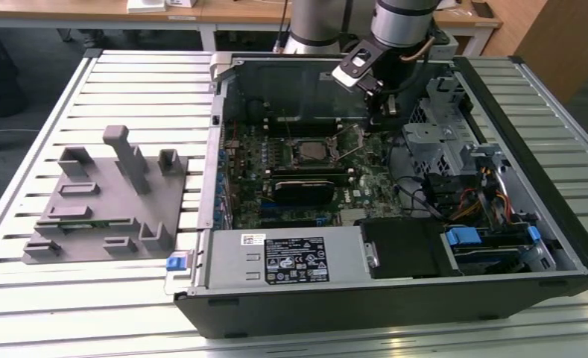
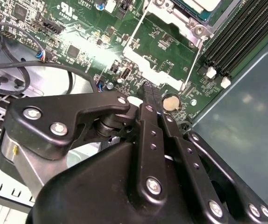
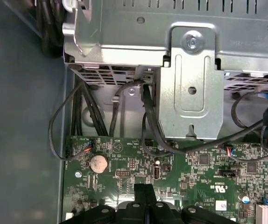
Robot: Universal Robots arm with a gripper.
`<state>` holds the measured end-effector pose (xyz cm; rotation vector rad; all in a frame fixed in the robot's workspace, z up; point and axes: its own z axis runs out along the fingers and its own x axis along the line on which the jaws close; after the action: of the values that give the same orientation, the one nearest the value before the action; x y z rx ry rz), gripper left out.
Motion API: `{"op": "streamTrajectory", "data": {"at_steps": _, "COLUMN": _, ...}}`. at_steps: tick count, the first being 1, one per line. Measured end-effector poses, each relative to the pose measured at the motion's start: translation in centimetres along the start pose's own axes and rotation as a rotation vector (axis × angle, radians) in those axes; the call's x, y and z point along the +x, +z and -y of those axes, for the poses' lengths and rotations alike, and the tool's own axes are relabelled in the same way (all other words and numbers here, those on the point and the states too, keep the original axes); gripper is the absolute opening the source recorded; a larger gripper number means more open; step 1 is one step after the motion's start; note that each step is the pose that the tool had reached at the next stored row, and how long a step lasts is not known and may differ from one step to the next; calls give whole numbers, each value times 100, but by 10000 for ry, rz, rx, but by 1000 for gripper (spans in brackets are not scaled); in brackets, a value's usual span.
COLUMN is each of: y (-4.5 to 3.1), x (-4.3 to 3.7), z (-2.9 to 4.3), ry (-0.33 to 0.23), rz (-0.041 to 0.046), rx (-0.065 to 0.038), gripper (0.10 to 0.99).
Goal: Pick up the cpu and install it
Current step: 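Close the cpu cover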
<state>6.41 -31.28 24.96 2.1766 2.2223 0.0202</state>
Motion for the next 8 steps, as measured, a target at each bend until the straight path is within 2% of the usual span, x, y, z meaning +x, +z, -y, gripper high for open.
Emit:
{"op": "streamTrajectory", "data": {"at_steps": 5, "y": 57, "x": 3, "z": 1, "ry": 0, "rz": 0, "rx": 27, "gripper": 106}}
{"op": "streamTrajectory", "data": {"at_steps": 8, "y": 64, "x": 4, "z": 1, "ry": 1, "rz": 2, "rx": 39, "gripper": 106}}
